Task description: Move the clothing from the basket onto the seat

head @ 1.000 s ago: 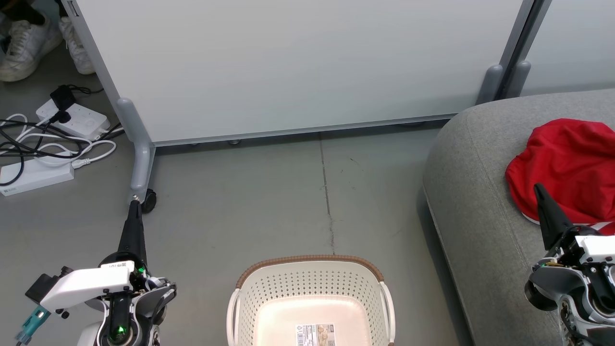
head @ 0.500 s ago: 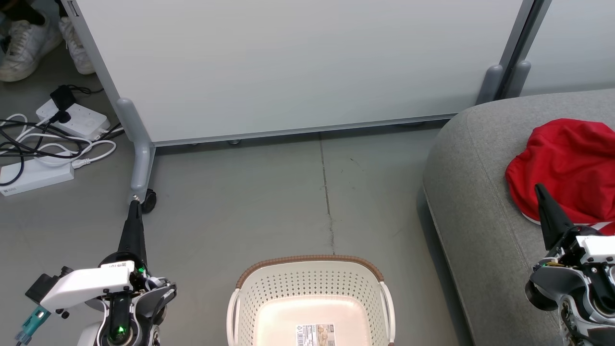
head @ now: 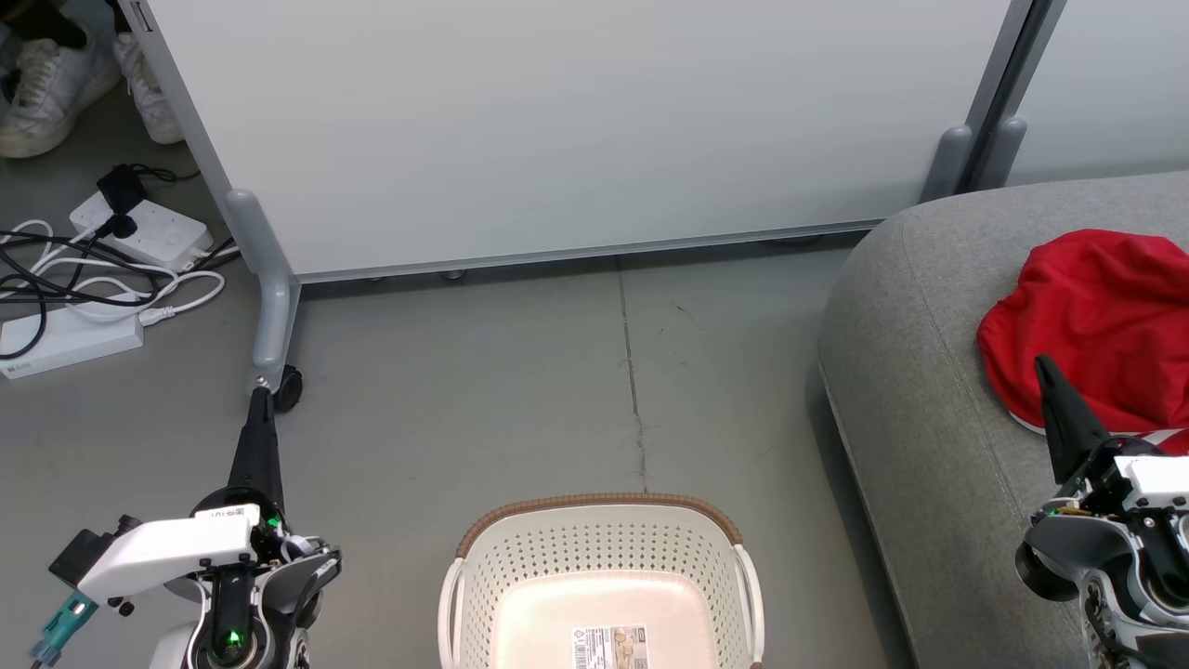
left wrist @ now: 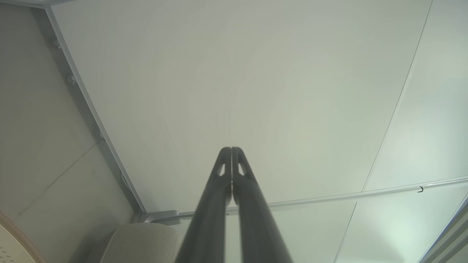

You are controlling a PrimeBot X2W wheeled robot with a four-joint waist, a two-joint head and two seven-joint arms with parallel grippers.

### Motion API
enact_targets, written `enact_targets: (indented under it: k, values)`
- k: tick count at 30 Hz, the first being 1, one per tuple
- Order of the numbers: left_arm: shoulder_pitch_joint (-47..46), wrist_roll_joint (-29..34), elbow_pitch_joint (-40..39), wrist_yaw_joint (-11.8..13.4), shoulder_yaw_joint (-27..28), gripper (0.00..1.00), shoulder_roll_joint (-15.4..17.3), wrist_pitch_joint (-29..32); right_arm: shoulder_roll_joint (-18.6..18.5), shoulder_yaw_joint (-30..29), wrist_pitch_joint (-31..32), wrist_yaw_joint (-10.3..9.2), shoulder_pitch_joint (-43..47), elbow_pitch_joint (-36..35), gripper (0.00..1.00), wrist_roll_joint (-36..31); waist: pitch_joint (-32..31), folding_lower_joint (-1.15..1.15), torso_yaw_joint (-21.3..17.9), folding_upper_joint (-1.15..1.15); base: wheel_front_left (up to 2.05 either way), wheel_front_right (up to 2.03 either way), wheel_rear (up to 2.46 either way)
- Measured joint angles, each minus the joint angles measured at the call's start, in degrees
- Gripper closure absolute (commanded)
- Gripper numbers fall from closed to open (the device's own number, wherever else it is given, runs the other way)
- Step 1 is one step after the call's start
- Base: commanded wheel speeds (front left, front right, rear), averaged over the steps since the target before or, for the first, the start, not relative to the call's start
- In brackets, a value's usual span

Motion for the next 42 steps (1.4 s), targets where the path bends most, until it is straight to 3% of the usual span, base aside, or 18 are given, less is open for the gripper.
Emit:
enact_targets:
  k: [42]
  values:
    - [0.00, -0.02, 0.00, -0.01, -0.02, 1.00, 0.00, 0.00, 0.16, -0.33, 0.41, 0.00, -0.02, 0.00, 1.00, -0.45, 0.00, 0.00, 0.00, 0.00, 0.00, 0.00, 0.00]
